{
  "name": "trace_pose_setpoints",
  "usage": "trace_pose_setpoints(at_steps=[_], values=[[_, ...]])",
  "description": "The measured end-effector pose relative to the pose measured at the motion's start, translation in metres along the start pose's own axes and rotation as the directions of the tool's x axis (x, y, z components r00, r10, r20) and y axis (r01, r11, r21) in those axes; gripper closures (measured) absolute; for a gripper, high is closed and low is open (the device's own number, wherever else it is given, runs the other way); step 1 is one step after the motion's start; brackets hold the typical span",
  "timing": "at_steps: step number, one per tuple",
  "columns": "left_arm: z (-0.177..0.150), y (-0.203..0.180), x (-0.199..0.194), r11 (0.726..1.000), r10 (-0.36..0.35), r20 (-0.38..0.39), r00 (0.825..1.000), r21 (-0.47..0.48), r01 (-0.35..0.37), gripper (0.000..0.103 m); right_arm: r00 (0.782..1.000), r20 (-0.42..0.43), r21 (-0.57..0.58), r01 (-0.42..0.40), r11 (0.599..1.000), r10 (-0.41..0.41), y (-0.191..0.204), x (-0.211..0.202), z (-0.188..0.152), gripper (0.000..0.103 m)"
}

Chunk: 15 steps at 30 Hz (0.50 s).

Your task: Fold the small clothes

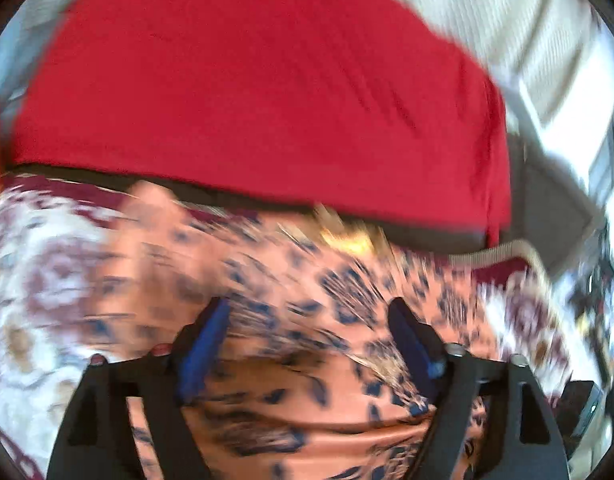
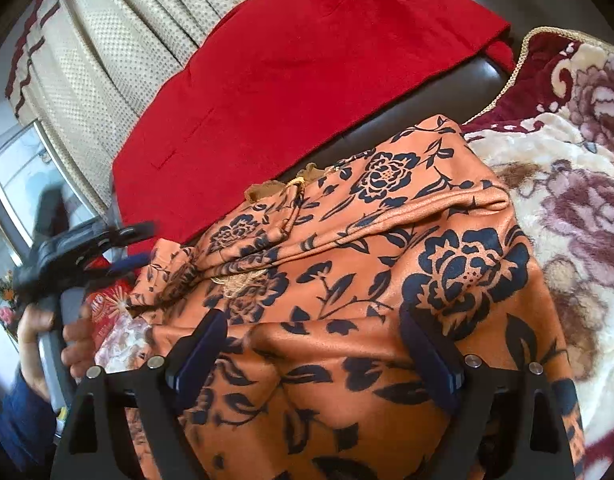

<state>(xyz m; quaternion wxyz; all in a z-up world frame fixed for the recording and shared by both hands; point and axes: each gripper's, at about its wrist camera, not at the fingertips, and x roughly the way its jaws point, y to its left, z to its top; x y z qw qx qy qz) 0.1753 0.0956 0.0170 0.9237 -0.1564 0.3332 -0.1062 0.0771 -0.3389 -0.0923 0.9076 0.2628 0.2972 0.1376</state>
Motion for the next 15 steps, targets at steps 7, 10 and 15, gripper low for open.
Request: trace_pose_setpoints(at_steps=[7,10,15], values=[[-0.031,0.127,-0.045,0.938,0.251,0.169,0.953,-0.288,-0.195,0.016,0.960,-0.088,0.182,-0.246,0.952,0.265,0.043,0.037,0.057,0.013],[-0.039,0.160,-0.043,0.899,0.300,0.156,0.941,-0.376,-0.224,0.016,0.959,-0.155,0.271,-0.188,0.944,0.236,0.045,0.084,0.072,0.021],[-0.037,0.178,-0.042,0.882,0.297,0.193,0.935,-0.431,-0.191,0.016,0.956,-0.225,0.414,-0.079,0.907,0.186,0.038,0.134,0.070,0.035]])
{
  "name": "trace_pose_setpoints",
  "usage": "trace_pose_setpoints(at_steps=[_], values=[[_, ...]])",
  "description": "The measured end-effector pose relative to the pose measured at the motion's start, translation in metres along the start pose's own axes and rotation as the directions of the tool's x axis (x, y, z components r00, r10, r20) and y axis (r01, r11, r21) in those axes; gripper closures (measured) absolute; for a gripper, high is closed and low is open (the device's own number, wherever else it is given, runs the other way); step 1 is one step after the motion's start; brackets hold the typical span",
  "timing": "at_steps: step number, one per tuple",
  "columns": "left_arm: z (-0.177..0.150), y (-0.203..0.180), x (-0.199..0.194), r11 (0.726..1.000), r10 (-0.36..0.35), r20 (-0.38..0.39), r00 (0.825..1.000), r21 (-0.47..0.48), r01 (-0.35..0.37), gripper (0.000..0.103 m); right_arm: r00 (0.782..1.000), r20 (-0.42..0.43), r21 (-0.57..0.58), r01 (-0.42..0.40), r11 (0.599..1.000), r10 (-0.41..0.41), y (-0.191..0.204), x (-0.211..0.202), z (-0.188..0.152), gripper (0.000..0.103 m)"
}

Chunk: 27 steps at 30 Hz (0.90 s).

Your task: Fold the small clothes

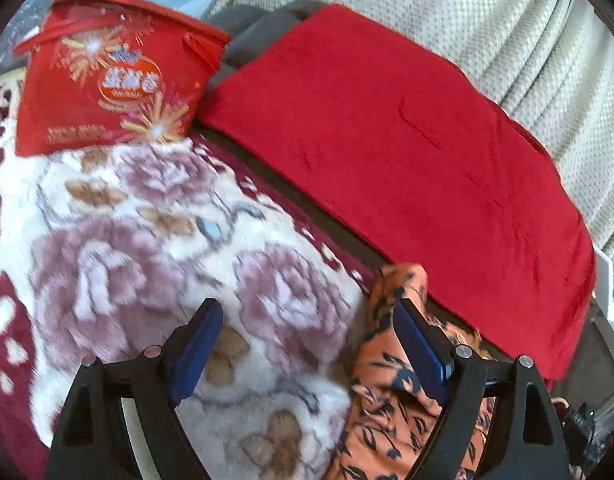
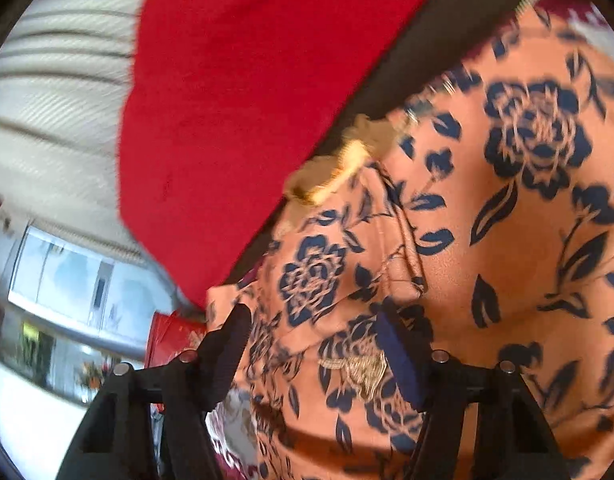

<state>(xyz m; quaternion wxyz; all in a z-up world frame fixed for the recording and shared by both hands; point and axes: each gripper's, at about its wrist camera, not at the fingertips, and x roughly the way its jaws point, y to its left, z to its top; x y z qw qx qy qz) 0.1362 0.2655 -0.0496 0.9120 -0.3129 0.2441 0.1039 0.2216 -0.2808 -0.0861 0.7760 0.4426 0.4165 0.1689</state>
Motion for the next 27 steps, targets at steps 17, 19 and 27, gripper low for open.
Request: trace_pose_setpoints(at_steps=[17,19,27], values=[[-0.002,-0.009,-0.001,0.999,-0.047,-0.021,0.999,0.017,0.047,0.016,0.978,0.117,-0.050,0.182,0.982,-0.175,0.030,0.011,0.023,0.098],[-0.001,-0.006,0.000,0.999,-0.037,-0.021,0.999,0.004,0.037,0.016,0.970,0.181,-0.156,0.190,0.969,-0.161,0.060,-0.009,0.024,0.098],[-0.002,-0.012,0.002,0.999,-0.053,-0.033,0.998,0.008,0.053,0.016,0.893,0.364,-0.165,0.343,0.925,-0.266,0.023,-0.097,0.034,0.098]])
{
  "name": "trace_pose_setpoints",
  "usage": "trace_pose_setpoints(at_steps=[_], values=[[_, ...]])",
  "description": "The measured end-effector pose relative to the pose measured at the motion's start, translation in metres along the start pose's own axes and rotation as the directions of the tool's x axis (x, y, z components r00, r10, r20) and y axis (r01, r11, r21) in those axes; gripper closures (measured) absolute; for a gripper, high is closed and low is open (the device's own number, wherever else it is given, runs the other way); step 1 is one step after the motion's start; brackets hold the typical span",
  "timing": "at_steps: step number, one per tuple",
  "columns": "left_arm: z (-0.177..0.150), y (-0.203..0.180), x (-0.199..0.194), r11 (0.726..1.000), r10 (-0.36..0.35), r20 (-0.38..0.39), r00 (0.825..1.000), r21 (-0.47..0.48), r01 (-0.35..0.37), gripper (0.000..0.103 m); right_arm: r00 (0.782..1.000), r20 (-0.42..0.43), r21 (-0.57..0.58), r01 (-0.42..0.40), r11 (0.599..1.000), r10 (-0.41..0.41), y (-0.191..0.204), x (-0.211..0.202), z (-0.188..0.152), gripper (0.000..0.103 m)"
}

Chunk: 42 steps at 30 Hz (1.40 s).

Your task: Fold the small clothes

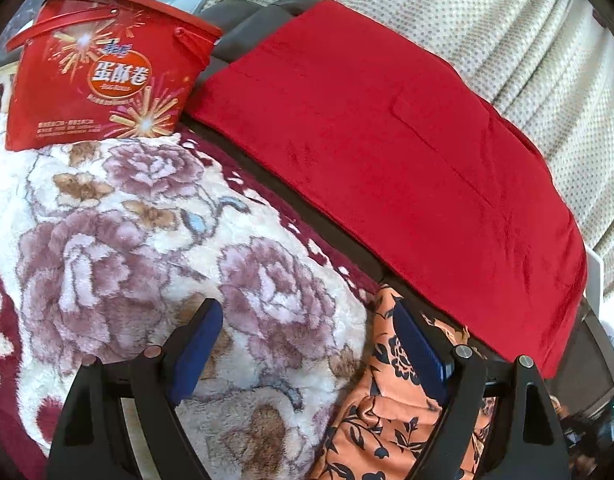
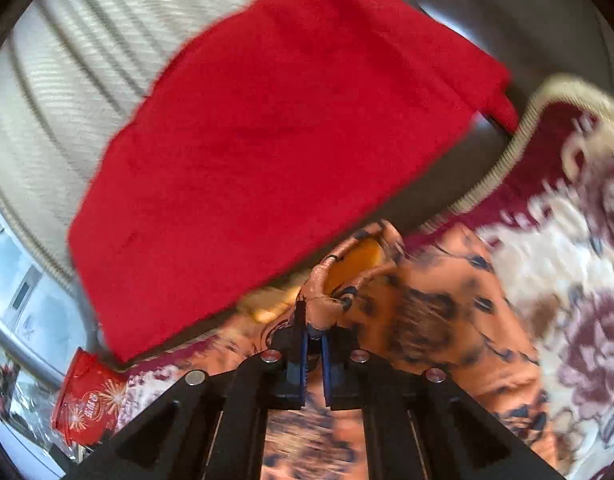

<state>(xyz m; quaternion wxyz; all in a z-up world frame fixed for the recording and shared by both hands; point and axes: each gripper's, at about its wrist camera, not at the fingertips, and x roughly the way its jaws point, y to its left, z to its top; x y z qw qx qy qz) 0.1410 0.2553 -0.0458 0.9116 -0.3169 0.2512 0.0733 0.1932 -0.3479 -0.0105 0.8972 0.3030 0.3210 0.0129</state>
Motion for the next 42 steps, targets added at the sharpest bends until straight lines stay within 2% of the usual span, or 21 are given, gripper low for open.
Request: trace_pose_setpoints(at_steps=[3,5,6,8,9,10,16,21,22,23,24,25,27,30,32,33,34,37,39,41,42], values=[[-0.005,-0.007,0.005,1.000,-0.005,-0.026,1.000,0.031,0.005,0.016,0.992,-0.104,0.012,0.072,0.997,-0.071,-0.040,0.036,-0.020,0.094],[-0.007,-0.010,0.005,0.998,0.000,-0.026,1.000,0.056,0.001,0.016,0.976,-0.202,0.013,0.090,0.996,-0.086,-0.054,0.060,-0.035,0.094],[-0.008,-0.011,0.005,0.998,0.002,-0.026,1.000,0.067,0.000,0.016,0.975,-0.207,0.008,0.081,0.997,-0.077,-0.058,0.063,-0.041,0.093],[-0.008,-0.011,0.005,0.998,0.002,-0.028,1.000,0.068,0.000,0.016,0.983,-0.182,0.031,0.044,0.999,-0.037,-0.063,0.058,-0.043,0.072],[-0.008,-0.010,0.006,0.998,0.000,-0.032,1.000,0.060,0.001,0.016,0.984,-0.180,0.067,0.010,0.998,0.002,-0.065,0.051,-0.046,0.039],[-0.007,-0.009,0.007,0.999,-0.005,-0.037,0.999,0.049,0.007,0.016,0.985,-0.168,0.103,-0.026,0.994,0.043,-0.069,0.047,-0.045,0.021],[-0.007,-0.010,0.010,0.999,-0.024,-0.052,0.998,0.033,0.026,0.016,0.976,-0.141,0.230,-0.129,0.965,0.164,-0.088,0.036,-0.029,0.021],[-0.008,-0.011,0.009,0.998,-0.021,-0.053,0.998,0.050,0.024,0.016,0.977,-0.148,0.255,-0.114,0.960,0.155,-0.094,0.046,-0.012,0.021],[-0.007,-0.011,0.010,0.999,-0.021,-0.056,0.998,0.047,0.024,0.016,0.971,-0.189,0.256,-0.092,0.962,0.144,-0.089,0.052,-0.010,0.031],[-0.007,-0.010,0.011,0.999,-0.021,-0.060,0.998,0.042,0.024,0.016,0.966,-0.227,0.244,-0.065,0.968,0.122,-0.089,0.058,-0.012,0.049],[-0.007,-0.010,0.012,0.999,-0.022,-0.063,0.998,0.038,0.024,0.016,0.963,-0.258,0.207,-0.024,0.978,0.079,-0.086,0.063,-0.012,0.088],[-0.008,-0.010,0.012,0.999,-0.022,-0.064,0.998,0.040,0.025,0.016,0.962,-0.273,0.152,0.040,0.988,0.003,-0.081,0.062,-0.014,0.089],[-0.008,-0.012,0.011,0.998,-0.024,-0.062,0.998,0.052,0.027,0.016,0.966,-0.224,0.021,0.141,0.990,-0.132,-0.068,0.054,-0.015,0.089],[-0.011,-0.017,0.011,0.996,-0.018,-0.068,0.997,0.084,0.024,0.016,0.939,-0.211,-0.131,0.247,0.960,-0.271,-0.056,0.062,-0.019,0.079],[-0.014,-0.020,0.011,0.994,-0.013,-0.076,0.997,0.110,0.021,0.016,0.924,-0.170,-0.198,0.308,0.931,-0.342,-0.051,0.055,-0.018,0.054],[-0.016,-0.022,0.010,0.992,-0.013,-0.077,0.997,0.125,0.022,0.016,0.912,-0.122,-0.223,0.359,0.906,-0.392,-0.044,0.049,-0.017,0.034],[-0.018,-0.024,0.009,0.990,-0.012,-0.077,0.997,0.138,0.022,0.016,0.917,-0.076,-0.227,0.366,0.902,-0.391,-0.039,0.042,-0.014,0.032],[-0.024,-0.035,0.009,0.981,-0.015,-0.095,0.995,0.189,0.032,0.016,0.955,-0.013,-0.228,0.287,0.930,-0.298,-0.020,0.031,-0.004,0.032],[-0.028,-0.047,0.012,0.973,-0.018,-0.134,0.991,0.228,0.049,0.016,0.988,-0.044,-0.210,0.133,0.969,-0.145,-0.015,0.030,0.009,0.028],[-0.028,-0.061,0.017,0.970,-0.051,-0.199,0.979,0.223,0.096,0.016,0.995,-0.095,-0.151,-0.002,0.988,-0.013,-0.017,0.042,0.018,0.027],[-0.028,-0.071,0.022,0.966,-0.073,-0.231,0.970,0.226,0.127,0.016,0.988,-0.141,-0.091,-0.082,0.993,0.068,-0.020,0.058,0.023,0.027]])
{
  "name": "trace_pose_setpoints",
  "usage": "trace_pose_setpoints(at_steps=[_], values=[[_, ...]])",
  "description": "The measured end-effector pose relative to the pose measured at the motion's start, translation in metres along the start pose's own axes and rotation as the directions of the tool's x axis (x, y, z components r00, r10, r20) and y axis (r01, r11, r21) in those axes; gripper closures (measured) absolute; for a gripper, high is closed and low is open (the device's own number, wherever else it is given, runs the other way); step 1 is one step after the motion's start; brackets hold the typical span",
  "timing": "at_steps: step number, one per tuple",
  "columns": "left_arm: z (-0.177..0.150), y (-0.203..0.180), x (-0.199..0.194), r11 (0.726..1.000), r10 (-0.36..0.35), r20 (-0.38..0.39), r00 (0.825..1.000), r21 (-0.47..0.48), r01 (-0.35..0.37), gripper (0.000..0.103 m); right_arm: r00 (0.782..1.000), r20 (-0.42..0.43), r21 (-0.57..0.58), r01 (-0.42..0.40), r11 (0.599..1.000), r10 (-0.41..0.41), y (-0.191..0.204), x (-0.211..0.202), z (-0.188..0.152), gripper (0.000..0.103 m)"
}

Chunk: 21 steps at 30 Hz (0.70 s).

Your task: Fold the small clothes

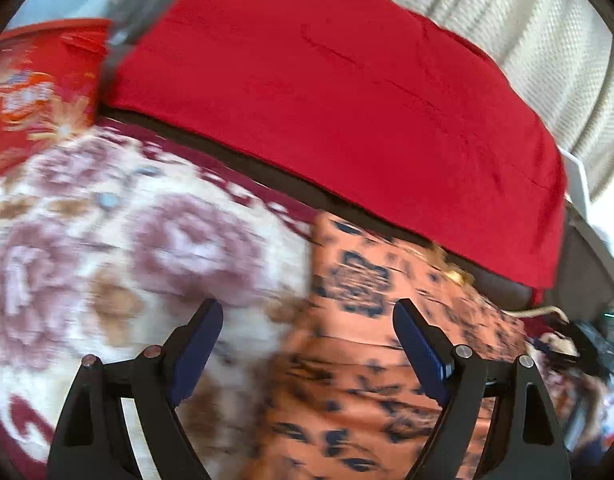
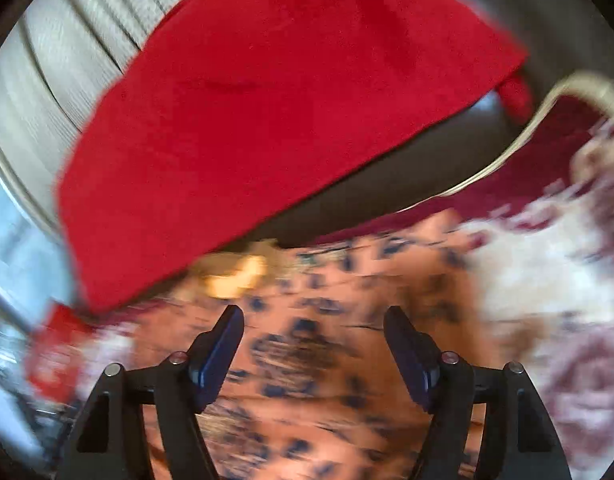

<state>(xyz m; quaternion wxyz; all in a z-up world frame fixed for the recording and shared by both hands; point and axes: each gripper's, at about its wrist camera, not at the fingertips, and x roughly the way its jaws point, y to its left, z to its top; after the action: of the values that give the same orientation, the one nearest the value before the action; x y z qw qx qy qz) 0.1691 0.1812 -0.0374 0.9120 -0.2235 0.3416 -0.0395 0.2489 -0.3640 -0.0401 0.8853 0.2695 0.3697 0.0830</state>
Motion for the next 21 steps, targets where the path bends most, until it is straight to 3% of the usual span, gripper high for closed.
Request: trace_pose_setpoints(at_steps=[2,3,5,7,9,12,13,14,16,18,20,21], values=[[0.010,-0.018,0.015,0.999,-0.036,-0.043,0.998,0.030,0.037,0.016,0.989,-0.056,0.102,-0.128,0.987,0.134,-0.013,0.025,0.006,0.027],[0.018,-0.028,0.027,0.998,-0.046,-0.068,0.997,0.051,0.049,0.016,0.983,-0.080,0.147,-0.151,0.978,0.164,-0.024,0.039,0.007,0.027],[0.032,-0.043,0.053,0.994,-0.062,-0.113,0.992,0.081,0.072,0.016,0.987,-0.106,0.224,-0.096,0.970,0.122,-0.046,0.057,0.008,0.029],[0.047,-0.052,0.085,0.992,0.033,-0.140,0.990,0.122,-0.016,0.016,0.982,-0.078,0.286,-0.144,0.947,0.173,-0.060,0.057,0.008,0.028],[0.055,-0.050,0.116,0.980,0.155,-0.157,0.975,0.153,-0.131,0.016,0.981,-0.078,0.260,-0.153,0.953,0.178,-0.054,0.051,0.011,0.026],[0.056,-0.035,0.164,0.936,0.334,-0.247,0.910,0.198,-0.290,0.016,0.965,-0.111,0.193,-0.213,0.958,0.237,-0.039,0.045,0.014,0.026],[0.055,-0.028,0.171,0.934,0.344,-0.257,0.903,0.191,-0.301,0.014,0.957,-0.127,0.179,-0.235,0.955,0.259,-0.037,0.050,0.017,0.023],[0.055,-0.022,0.174,0.941,0.330,-0.250,0.910,0.169,-0.294,0.014,0.955,-0.140,0.172,-0.235,0.957,0.260,-0.037,0.054,0.018,0.023],[0.058,-0.019,0.167,0.944,0.326,-0.236,0.915,0.138,-0.301,0.014,0.974,-0.158,0.193,-0.130,0.972,0.162,-0.053,0.069,0.016,0.027],[0.062,-0.019,0.157,0.945,0.325,-0.226,0.918,0.119,-0.306,0.014,0.972,-0.123,0.238,-0.166,0.957,0.199,-0.060,0.067,0.017,0.026],[0.064,-0.020,0.147,0.948,0.312,-0.200,0.929,0.125,-0.292,0.014,0.979,-0.108,0.186,-0.150,0.971,0.172,-0.048,0.055,0.014,0.026],[0.064,-0.021,0.146,0.937,0.338,-0.191,0.922,0.162,-0.310,0.014,0.979,-0.102,0.163,-0.156,0.974,0.174,-0.044,0.049,0.012,0.024]])
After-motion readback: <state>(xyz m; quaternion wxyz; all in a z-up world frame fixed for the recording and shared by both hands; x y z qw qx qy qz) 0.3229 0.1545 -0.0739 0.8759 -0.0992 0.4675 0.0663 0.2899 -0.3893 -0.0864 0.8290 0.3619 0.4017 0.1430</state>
